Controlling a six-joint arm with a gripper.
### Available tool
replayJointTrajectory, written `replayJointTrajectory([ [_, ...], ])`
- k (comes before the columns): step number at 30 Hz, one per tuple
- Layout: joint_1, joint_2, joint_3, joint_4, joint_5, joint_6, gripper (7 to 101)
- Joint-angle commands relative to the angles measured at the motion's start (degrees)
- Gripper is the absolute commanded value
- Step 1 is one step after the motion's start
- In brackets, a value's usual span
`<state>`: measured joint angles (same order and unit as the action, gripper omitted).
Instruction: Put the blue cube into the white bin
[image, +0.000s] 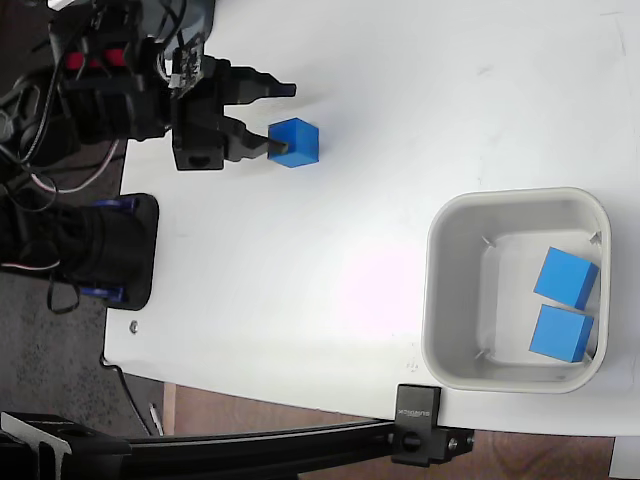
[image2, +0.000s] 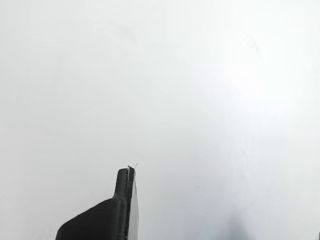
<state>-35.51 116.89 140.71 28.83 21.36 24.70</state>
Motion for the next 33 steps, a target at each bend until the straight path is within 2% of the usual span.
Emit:
replayJointTrajectory([
  [1,-0.35,1.05,-0.18,-2.37,-0.09,0.00,99.5],
  [33,-1.67,1.41,10.55,-14.50,0.00,2.20,99.7],
])
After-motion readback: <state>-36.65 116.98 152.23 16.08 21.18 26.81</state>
